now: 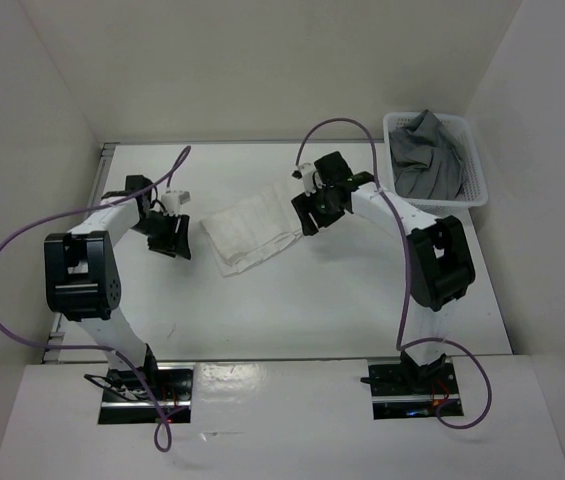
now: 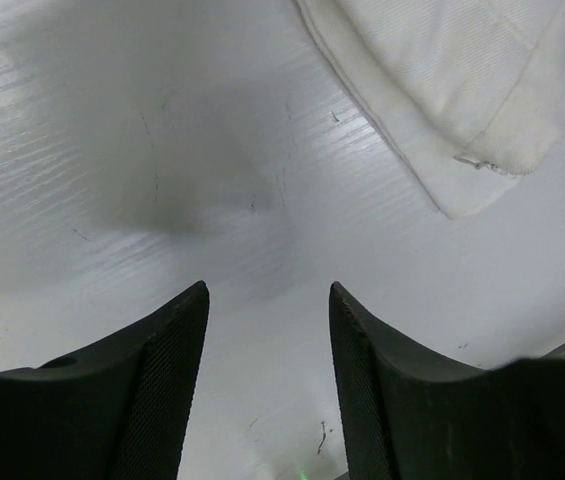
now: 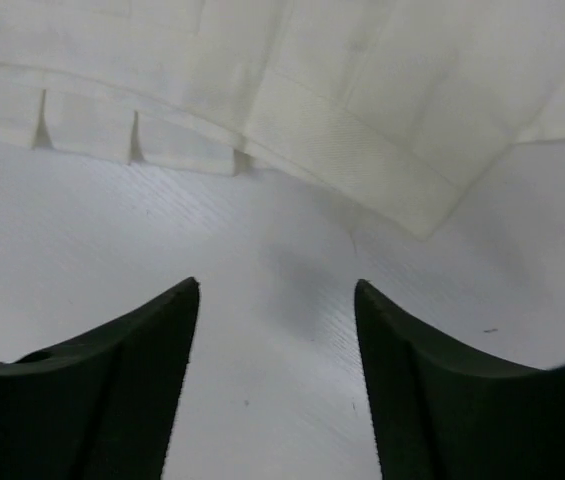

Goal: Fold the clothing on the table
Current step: Fold the skirt

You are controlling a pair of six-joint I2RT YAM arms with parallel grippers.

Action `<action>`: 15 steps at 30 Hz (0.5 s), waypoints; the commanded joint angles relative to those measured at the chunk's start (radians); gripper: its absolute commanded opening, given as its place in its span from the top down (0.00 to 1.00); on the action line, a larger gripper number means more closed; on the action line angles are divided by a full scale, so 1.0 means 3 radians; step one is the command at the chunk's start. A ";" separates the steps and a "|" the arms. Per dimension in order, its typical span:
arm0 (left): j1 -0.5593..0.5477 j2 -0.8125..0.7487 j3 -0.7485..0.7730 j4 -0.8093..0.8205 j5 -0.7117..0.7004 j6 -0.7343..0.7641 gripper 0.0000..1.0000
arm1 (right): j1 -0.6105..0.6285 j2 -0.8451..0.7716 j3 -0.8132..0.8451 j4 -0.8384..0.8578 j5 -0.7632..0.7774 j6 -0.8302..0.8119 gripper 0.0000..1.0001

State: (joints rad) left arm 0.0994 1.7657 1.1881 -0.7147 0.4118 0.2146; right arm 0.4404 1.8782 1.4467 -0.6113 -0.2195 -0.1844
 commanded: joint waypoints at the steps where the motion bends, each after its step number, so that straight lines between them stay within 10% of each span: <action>1: 0.0016 -0.0214 -0.0054 -0.0046 0.0023 0.0077 0.38 | -0.0016 -0.0227 -0.0001 0.0206 0.0307 0.0052 0.29; 15: -0.0014 -0.0337 0.0013 0.0015 -0.0099 0.0077 0.26 | -0.0016 0.0953 0.1337 0.0315 0.0558 0.0262 0.16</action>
State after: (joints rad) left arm 0.0994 1.7184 1.1778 -0.7124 0.4000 0.2142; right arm 0.4397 2.0979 1.7260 -0.5552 -0.0635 -0.1295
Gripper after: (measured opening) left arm 0.735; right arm 0.832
